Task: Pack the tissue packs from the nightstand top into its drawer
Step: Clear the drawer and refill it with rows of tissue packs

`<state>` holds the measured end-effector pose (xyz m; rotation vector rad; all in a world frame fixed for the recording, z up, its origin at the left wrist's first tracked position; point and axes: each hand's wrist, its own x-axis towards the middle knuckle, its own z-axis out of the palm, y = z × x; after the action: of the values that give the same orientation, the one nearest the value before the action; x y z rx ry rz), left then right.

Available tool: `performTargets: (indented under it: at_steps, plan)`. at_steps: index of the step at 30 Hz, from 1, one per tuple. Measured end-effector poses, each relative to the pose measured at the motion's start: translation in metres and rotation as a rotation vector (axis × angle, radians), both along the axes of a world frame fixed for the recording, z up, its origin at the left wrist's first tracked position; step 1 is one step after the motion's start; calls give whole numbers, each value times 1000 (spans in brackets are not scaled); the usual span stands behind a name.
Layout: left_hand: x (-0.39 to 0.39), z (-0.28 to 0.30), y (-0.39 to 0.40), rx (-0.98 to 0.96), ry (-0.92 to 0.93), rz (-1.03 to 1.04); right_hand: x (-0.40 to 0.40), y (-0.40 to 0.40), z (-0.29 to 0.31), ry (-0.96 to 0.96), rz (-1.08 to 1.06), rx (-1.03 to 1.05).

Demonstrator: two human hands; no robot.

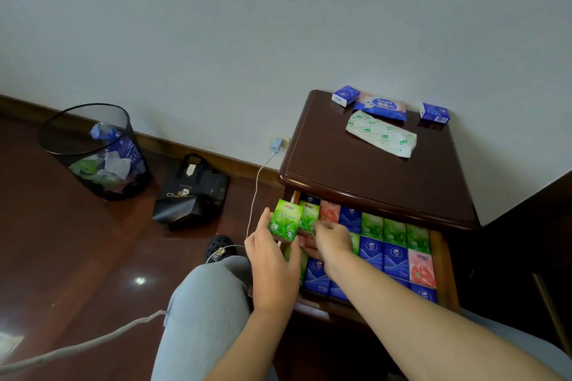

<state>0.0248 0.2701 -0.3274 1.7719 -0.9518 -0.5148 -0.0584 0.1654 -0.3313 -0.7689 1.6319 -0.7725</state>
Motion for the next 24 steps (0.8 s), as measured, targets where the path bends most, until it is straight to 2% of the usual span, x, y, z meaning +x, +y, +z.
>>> performTargets:
  at_steps: [3,6,7,10,14,18,20,24]
  plan:
    - [-1,1,1,-3,3,-10,-10,10,14,31,45,-111]
    - [-3,2,1,14,-25,-58,-15,24,29,-209,204,-100]
    - [-3,2,1,24,-38,-85,-16,27,31,-218,270,-82]
    - [-3,4,1,78,-149,-148,-20,32,29,-103,293,-114]
    - [-4,2,-3,78,-428,-261,-38,23,25,-81,101,-95]
    - [0,1,-20,67,-553,-373,-60,7,16,187,62,-98]
    - [1,0,-33,143,-694,-461,-64,0,11,299,98,-140]
    - [4,-8,-50,357,-866,-600,-61,-8,-1,366,154,-176]
